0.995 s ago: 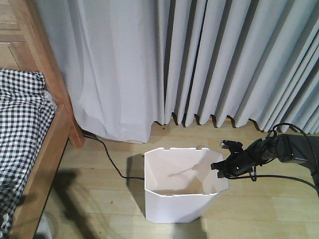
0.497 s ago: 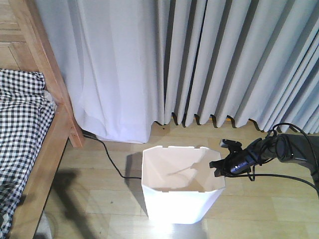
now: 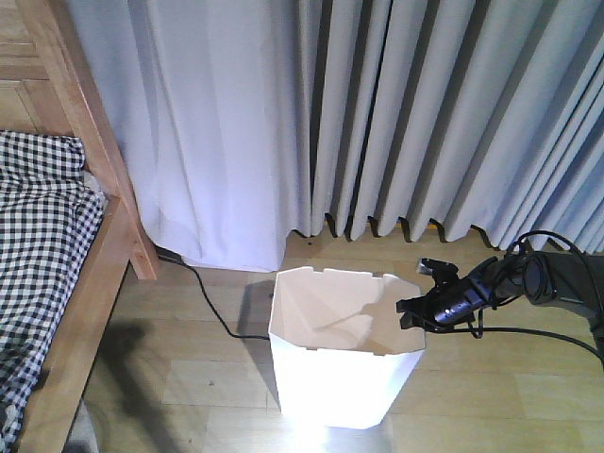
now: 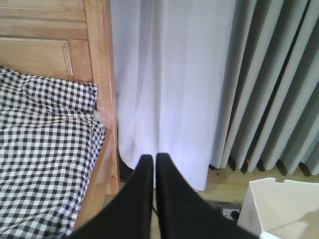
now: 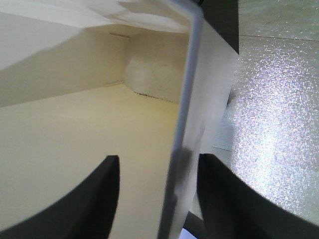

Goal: Move trash bin to bedside with robot
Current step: 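Lower the bin to the floor beside the bed with the right gripper, then open the right gripper to release the bin rim and raise it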

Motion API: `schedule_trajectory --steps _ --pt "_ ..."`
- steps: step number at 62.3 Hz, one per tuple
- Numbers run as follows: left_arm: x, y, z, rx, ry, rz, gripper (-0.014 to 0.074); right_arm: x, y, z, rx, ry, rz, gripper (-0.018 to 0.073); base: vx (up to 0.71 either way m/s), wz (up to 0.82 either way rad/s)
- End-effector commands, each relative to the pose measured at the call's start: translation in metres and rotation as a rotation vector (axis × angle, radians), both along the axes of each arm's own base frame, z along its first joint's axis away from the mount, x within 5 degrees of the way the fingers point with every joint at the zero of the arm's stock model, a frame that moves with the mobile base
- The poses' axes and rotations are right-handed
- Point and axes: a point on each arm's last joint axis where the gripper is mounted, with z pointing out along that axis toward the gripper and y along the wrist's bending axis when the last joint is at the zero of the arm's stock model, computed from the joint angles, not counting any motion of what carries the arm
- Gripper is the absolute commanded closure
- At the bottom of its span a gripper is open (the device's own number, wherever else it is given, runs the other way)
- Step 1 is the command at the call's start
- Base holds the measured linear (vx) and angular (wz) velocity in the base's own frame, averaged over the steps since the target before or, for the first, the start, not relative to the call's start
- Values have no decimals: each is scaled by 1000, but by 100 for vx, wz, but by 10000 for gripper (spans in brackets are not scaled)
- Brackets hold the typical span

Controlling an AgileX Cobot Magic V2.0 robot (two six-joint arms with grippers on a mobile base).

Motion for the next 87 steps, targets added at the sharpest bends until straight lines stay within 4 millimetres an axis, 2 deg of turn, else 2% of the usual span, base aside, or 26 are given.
schedule_trajectory --steps 1,12,20,28,35,45,54,62,68,74,80,87 --pt "2 0 5 -6 -61 -3 603 28 -2 37 9 -73 16 123 0 0" --pt "2 0 5 -6 -61 -3 603 30 -5 40 -13 -85 35 36 0 0" --pt "2 0 5 -6 -61 -3 603 32 -5 42 2 -88 -13 38 0 0" --pt "2 0 5 -6 -61 -3 603 22 3 43 87 -4 40 38 0 0" --pt "2 0 5 -6 -61 -3 603 23 4 45 94 1 38 38 0 0" --pt "2 0 5 -6 -61 -3 603 30 -12 61 33 16 14 38 0 0" --pt "2 0 5 -6 -61 -3 603 38 -17 80 -5 4 43 38 0 0" --pt "2 0 5 -6 -61 -3 603 41 -26 90 -8 18 -8 38 0 0" --pt "2 0 5 -6 -61 -3 603 33 -28 92 -23 28 -15 38 0 0" --pt "2 0 5 -6 -61 -3 603 22 -34 101 -103 -35 -97 38 0 0" --pt "2 0 5 -6 -61 -3 603 6 -40 118 -203 -115 -147 38 0 0" --pt "2 0 5 -6 -61 -3 603 -12 -42 146 -306 -185 -91 38 0 0"
